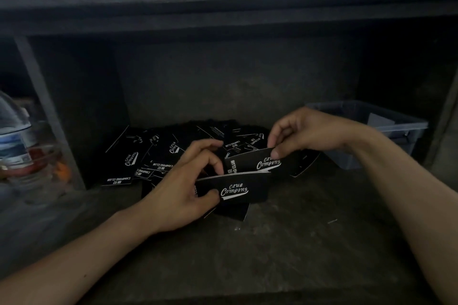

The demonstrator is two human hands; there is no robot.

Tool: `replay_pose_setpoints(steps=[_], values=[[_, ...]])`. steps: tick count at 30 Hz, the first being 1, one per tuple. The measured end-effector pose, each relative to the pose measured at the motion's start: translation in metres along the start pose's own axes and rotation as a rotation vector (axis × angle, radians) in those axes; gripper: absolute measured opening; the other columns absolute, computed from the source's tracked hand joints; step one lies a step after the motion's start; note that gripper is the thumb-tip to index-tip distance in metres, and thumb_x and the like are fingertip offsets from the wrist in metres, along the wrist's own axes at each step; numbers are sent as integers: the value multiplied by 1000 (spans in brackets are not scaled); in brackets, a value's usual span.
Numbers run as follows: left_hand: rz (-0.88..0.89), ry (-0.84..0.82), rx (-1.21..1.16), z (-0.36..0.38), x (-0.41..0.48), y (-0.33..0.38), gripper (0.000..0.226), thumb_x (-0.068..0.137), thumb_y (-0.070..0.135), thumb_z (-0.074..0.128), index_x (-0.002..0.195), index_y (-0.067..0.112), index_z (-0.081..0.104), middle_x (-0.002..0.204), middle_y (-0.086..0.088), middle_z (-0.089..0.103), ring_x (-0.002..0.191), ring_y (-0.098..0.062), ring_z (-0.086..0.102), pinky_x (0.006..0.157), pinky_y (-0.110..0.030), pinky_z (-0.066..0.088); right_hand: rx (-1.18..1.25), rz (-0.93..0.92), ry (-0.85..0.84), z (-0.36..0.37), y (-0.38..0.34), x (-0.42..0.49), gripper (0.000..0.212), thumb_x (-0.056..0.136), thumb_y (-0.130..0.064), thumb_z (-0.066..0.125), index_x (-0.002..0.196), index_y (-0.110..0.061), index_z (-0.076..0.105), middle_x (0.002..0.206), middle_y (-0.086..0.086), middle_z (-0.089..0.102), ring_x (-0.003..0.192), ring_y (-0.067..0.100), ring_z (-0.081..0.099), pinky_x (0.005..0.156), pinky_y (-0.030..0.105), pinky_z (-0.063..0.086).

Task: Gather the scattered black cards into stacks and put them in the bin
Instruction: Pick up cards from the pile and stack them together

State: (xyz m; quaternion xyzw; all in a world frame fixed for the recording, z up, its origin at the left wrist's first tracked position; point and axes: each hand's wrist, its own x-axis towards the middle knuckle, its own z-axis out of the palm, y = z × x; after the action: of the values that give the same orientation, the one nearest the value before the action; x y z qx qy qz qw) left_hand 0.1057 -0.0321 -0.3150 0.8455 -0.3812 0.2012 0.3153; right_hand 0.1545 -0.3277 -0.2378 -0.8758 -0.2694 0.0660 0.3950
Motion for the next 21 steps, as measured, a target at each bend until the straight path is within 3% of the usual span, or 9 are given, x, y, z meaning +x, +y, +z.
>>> replay_pose_setpoints(steps=[3,6,8,9,10,12,14,17,21], values=[[30,30,-42,1,1,1,32,75,15,69,96,31,51,144,14,43,137,-6,43,101,-13,40,87,-1,-70,13,-3,4,18,74,-13,82,88,-21,75,89,6,75,80,8,68,64,12,48],[-7,29,-147,4,1,2,34,76,16,67,98,30,45,118,12,65,112,-13,65,91,-27,52,174,30,-225,31,-4,8,15,84,-14,73,99,-18,76,96,5,75,87,10,69,69,17,52],[-35,-8,-170,6,0,3,37,79,19,66,104,34,44,100,11,70,93,-14,71,82,-28,53,245,29,-180,33,1,13,18,90,-15,66,106,-13,72,106,8,74,98,17,70,78,24,57],[-30,-19,-160,6,-1,2,39,78,22,65,109,37,45,96,12,70,89,-13,71,79,-23,52,245,32,-58,31,4,15,18,92,-16,64,107,-12,71,109,9,73,101,20,70,81,27,58],[-13,-27,-139,6,-1,2,42,78,24,64,114,38,47,95,13,69,87,-12,70,77,-18,50,162,43,116,26,11,18,17,93,-19,63,106,-13,71,110,7,73,104,21,69,84,28,57],[39,-43,-75,4,-1,2,40,79,23,63,116,36,54,95,15,69,88,-10,70,77,-14,50,-312,127,366,18,25,21,24,88,-32,69,109,-22,70,114,0,70,110,20,65,87,26,50],[72,-44,-40,2,0,3,30,80,21,62,106,35,62,96,18,68,87,-7,69,75,-14,50,-676,273,273,20,37,20,46,82,-46,73,122,-25,65,125,-2,65,114,18,60,91,24,44],[82,-44,-6,3,0,3,22,79,20,61,96,33,64,93,20,65,84,-5,66,72,-10,46,-705,298,194,24,44,20,41,83,-45,72,119,-26,67,121,-3,67,110,16,60,87,23,42],[68,7,40,2,1,0,15,79,25,60,92,28,67,91,17,61,81,-8,64,69,-16,47,-790,228,329,21,37,22,14,91,-32,61,98,-31,74,101,-1,71,96,20,64,73,26,45]])
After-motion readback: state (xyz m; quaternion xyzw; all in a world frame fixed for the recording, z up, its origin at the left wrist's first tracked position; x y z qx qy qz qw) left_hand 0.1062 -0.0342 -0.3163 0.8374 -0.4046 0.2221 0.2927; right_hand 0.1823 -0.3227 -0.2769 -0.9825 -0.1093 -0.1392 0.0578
